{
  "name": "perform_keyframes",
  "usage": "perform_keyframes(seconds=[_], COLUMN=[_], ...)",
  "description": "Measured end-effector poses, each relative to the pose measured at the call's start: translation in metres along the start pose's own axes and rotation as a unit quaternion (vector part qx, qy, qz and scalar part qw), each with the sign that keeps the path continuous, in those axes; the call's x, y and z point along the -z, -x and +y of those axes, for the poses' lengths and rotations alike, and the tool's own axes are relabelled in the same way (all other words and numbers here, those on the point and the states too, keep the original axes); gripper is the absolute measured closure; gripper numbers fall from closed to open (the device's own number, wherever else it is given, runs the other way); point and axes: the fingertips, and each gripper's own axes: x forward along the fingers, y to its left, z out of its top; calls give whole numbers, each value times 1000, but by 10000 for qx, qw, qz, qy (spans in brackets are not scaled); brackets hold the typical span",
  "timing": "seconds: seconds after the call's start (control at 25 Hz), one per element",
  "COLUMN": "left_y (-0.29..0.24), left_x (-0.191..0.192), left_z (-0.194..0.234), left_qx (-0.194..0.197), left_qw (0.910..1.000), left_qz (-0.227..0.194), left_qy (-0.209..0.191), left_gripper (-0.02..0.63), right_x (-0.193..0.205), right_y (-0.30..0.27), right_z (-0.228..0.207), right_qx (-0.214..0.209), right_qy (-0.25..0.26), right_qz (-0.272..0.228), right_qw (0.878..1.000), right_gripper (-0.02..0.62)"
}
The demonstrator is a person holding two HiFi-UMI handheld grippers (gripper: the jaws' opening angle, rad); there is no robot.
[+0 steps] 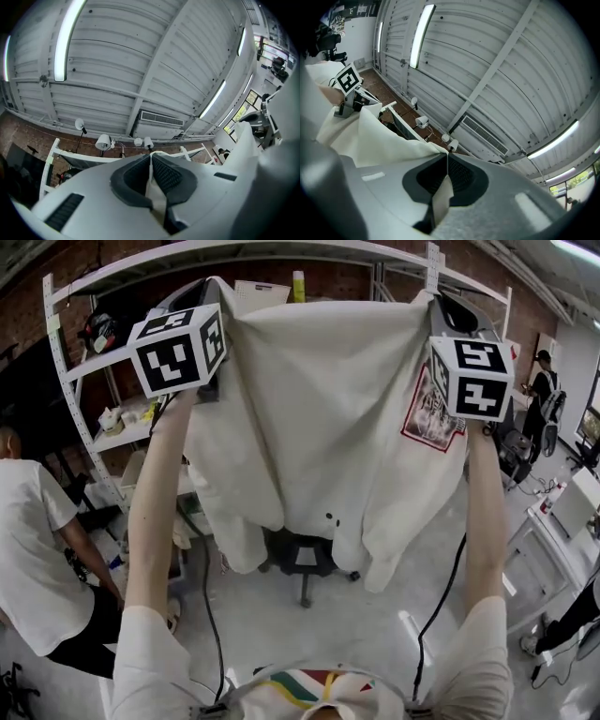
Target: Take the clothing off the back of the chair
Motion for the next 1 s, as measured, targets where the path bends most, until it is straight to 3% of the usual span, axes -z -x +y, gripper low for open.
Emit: perform_keyframes(seconds=[0.2, 0.4, 0.6, 0.84, 1.0], left_y=[19, 66, 106, 160, 192], left_x=[-26, -13, 54, 146, 203], left_z=[-20, -53, -103, -146, -162], left_qx=[367, 658, 1028, 1107, 997], left_qw=[9987, 9965, 9946, 9924, 9919], left_qz=[-342, -458, -116, 460, 790], left_qy=[85, 238, -74, -282, 1], left_gripper=[584, 584, 584, 584, 584], right_x=[-22, -13, 35, 129, 187], right_y=[17, 55, 97, 154, 186], right_z=[9, 33, 83, 143, 170], right_qx=[-92, -410, -767, -740, -738], right_qy=[-220, -357, -561, -935, -1101], right_qz=[-347, -413, -144, 667, 1279], right_qw=[9991, 9977, 9954, 9906, 9829], right_gripper=[591, 591, 589, 589, 589])
